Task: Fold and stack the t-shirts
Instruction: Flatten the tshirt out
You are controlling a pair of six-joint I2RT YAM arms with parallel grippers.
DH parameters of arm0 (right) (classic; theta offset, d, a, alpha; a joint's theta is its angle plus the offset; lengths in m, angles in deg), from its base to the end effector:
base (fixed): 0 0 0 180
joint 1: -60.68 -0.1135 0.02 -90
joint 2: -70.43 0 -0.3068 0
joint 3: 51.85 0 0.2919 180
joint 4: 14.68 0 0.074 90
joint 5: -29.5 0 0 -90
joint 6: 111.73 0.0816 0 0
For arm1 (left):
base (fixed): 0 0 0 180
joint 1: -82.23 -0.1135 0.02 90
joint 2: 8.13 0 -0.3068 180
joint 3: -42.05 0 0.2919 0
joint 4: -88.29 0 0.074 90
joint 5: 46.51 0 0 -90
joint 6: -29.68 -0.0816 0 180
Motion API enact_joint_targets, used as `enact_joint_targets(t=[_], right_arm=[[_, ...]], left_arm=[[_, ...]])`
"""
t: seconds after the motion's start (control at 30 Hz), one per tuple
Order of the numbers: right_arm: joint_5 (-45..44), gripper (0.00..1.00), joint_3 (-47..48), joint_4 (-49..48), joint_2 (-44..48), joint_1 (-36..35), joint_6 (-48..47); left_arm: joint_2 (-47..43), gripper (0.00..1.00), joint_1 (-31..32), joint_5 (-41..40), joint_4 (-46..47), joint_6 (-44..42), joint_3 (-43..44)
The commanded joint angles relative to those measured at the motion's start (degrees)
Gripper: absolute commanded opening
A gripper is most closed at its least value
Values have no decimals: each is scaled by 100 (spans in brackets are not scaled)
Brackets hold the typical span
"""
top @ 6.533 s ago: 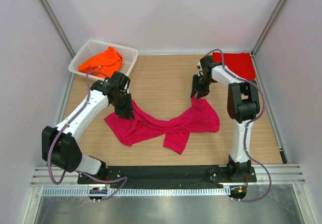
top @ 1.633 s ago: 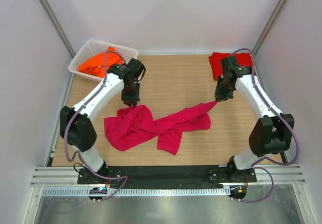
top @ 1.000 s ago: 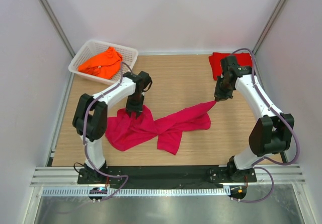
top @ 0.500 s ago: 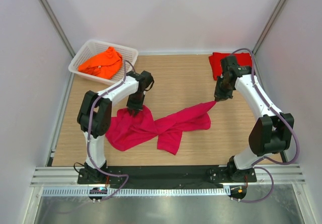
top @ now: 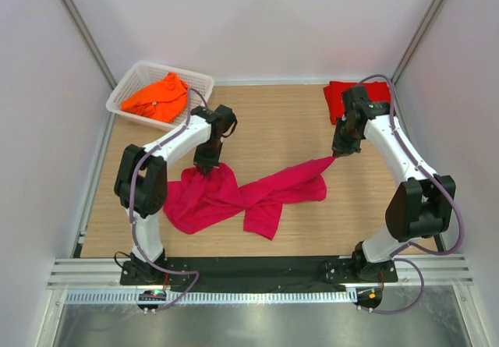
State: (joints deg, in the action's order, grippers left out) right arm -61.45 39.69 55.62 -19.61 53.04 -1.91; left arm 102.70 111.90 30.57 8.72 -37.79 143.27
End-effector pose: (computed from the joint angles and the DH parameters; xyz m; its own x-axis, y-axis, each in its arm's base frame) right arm 0.3652 0.0476 0.2829 -0.9124 0.2197 -0.3454 0.1938 0.9751 0.1081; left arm 0.3732 -0.1916 0.1980 -0.9863 0.1321 -0.0989 0.1102 0.9734 0.2010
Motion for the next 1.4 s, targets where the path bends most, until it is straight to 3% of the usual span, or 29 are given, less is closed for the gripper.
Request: enact_joint_targets(t=[0.0,0.43,0.67,0.87,1.37], right_arm=[[-151,1,416,28,109,17,154],[16,1,2191,-191,347,254,1621],[-45,1,2948,-429,531,333,1912],[-247,1,3237,-868,821,377,2000],[-581,1,4002,-1914,1067,386,1746]], left_arm=[[-746,0,4,-359,-305,164,415],[-2792,0,-734,-1247,-753,718,1786],[-3540,0,-1034,-1458,-604,587,2507],[-3691,0,-1042,-1809,-551,376,3313],[-3585,0,-990,-1880,-270,235,4300]])
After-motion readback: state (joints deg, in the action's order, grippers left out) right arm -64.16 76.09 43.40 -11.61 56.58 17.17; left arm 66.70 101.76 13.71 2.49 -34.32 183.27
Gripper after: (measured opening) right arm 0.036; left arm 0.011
